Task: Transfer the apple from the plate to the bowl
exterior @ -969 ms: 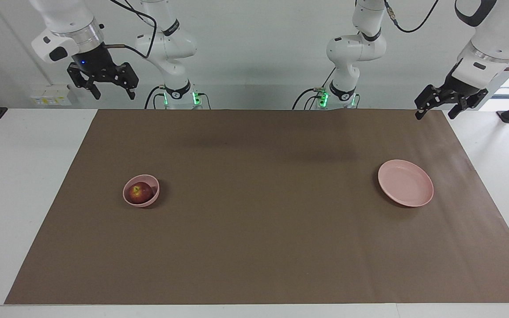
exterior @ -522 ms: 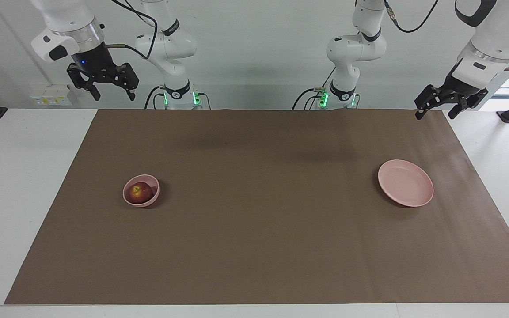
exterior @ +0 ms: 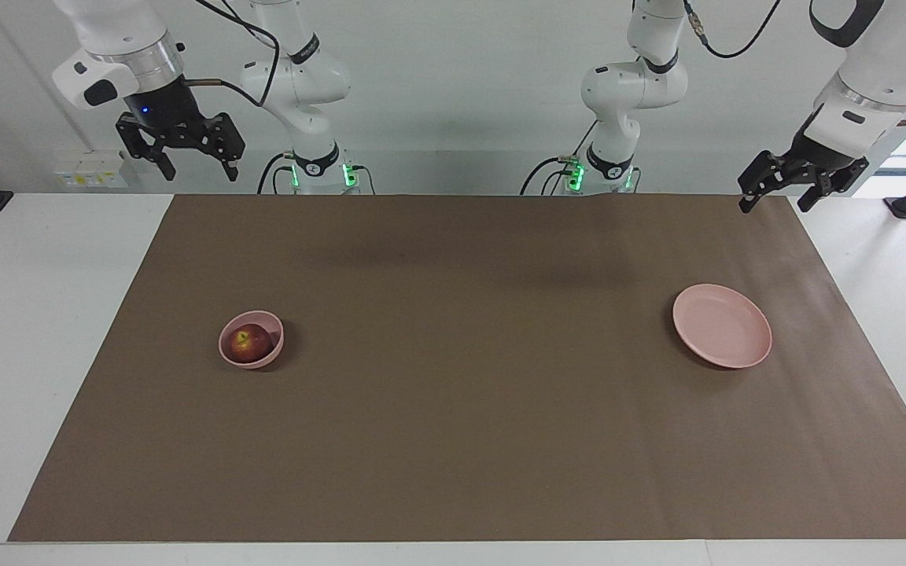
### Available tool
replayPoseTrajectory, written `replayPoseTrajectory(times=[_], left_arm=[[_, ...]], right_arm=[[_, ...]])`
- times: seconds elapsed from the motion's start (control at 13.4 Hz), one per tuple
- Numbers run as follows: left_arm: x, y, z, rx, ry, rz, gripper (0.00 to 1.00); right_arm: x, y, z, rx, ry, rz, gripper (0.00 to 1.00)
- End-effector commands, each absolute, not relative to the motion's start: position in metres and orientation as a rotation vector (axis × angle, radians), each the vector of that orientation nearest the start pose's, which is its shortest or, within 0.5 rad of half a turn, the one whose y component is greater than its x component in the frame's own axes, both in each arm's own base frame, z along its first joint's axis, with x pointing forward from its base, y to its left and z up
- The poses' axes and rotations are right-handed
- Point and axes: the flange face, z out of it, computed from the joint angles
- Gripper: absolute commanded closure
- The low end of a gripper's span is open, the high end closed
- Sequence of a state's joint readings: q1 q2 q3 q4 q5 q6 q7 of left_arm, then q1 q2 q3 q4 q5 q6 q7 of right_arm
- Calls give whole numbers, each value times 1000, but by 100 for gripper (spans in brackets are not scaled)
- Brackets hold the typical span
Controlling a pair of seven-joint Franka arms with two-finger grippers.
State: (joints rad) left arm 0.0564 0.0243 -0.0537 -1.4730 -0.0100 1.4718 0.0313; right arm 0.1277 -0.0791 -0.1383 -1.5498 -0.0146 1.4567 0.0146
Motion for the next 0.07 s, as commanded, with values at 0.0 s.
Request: replayPoseTrajectory(times=[0.0], left_arm=[[547, 1, 654, -3164, 33, 50, 0]], right_arm=[[513, -11, 666, -3160, 23, 19, 0]])
